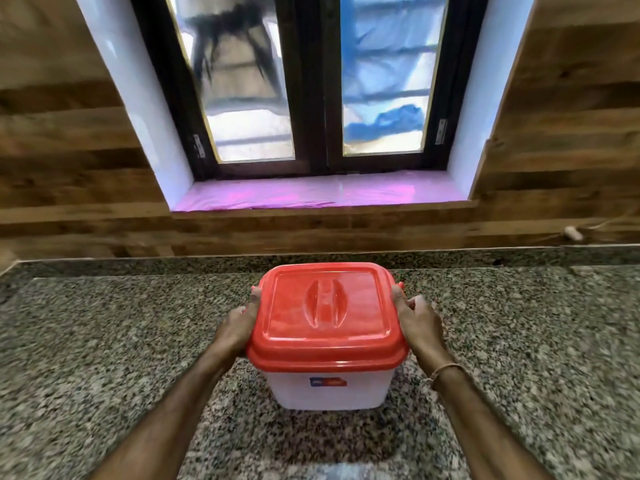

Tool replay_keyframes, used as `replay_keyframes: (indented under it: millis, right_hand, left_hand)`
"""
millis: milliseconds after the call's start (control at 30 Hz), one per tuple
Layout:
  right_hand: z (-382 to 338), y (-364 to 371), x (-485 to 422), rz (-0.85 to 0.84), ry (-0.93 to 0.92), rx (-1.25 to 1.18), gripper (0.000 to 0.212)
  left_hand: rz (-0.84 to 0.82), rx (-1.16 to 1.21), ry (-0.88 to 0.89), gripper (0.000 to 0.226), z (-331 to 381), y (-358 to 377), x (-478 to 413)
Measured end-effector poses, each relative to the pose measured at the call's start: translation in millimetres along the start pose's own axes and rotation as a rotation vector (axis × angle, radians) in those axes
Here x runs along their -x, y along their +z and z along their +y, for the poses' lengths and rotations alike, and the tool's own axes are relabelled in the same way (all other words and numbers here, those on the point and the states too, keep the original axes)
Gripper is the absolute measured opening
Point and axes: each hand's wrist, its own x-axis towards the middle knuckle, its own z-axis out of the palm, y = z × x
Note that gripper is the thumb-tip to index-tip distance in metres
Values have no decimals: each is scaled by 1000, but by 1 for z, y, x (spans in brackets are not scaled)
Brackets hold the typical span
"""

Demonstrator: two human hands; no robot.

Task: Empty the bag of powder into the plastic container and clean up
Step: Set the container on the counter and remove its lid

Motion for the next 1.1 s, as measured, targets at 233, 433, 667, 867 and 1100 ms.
replay_keyframes:
  millis: [233, 433, 667, 867, 1100]
  right_hand:
    - [18, 6, -14, -25, 113, -279, 48]
    - [37, 16, -14, -315, 403, -588, 34]
    - [3, 11, 28, -44, 46, -384, 58]
    - [-21, 22, 55, -126, -38, -401, 57]
    - [-21, 22, 66, -132, 14, -447, 76]
  left_hand:
    - [19, 188, -79, 71, -30, -12, -18]
    - [-55, 494, -214, 64, -56, -15, -22]
    - [24, 214, 105, 69, -32, -16, -6]
    - [-20, 333, 135, 105, -32, -4, -3]
    - [-46, 472, 141, 101, -27, -11, 3]
